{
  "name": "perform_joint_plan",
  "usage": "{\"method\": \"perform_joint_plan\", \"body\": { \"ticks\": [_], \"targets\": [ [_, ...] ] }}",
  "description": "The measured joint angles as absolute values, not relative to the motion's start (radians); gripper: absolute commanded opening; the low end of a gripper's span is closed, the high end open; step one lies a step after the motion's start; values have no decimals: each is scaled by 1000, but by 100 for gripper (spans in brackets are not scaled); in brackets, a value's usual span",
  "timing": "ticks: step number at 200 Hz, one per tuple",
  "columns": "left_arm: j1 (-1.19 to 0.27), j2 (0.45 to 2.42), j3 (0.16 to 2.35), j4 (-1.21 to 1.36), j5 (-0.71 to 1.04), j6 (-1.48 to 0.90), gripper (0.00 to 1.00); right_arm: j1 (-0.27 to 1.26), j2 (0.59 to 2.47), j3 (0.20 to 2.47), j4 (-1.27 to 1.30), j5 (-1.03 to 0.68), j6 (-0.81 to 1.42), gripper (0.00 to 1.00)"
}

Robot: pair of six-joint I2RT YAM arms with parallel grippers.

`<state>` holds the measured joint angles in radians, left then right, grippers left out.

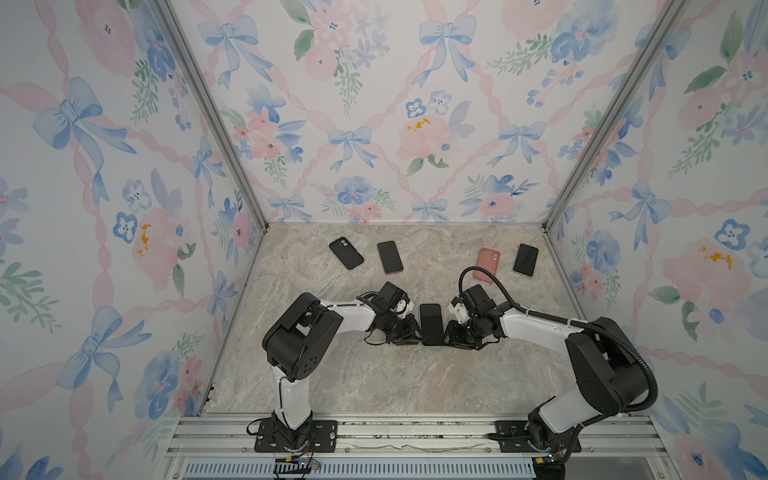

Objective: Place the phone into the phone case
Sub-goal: 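Lower the cased phone onto the table with both grippers and open them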

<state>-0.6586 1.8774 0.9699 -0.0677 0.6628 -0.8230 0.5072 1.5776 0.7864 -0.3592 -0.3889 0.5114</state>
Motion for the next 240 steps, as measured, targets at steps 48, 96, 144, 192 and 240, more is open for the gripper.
{"method": "perform_joint_plan", "body": {
  "ticks": [48, 96, 144, 192, 240],
  "targets": [
    [-659, 1881, 972, -68, 665, -823, 30, 507, 1592, 786, -341, -391, 516, 25],
    [-659, 1893, 981, -65, 678, -823, 30, 508, 1604, 787, -325, -404, 516, 18],
    [-659, 1895, 985, -67, 678, -823, 30, 512, 1604, 791, -326, -400, 524, 16],
    [-648, 1887, 1003, -96, 650, -798, 39, 497, 1580, 812, -376, -379, 498, 33],
    [-559, 1931, 1157, -175, 599, -739, 48, 417, 1596, 962, -381, -343, 461, 40]
  ]
}}
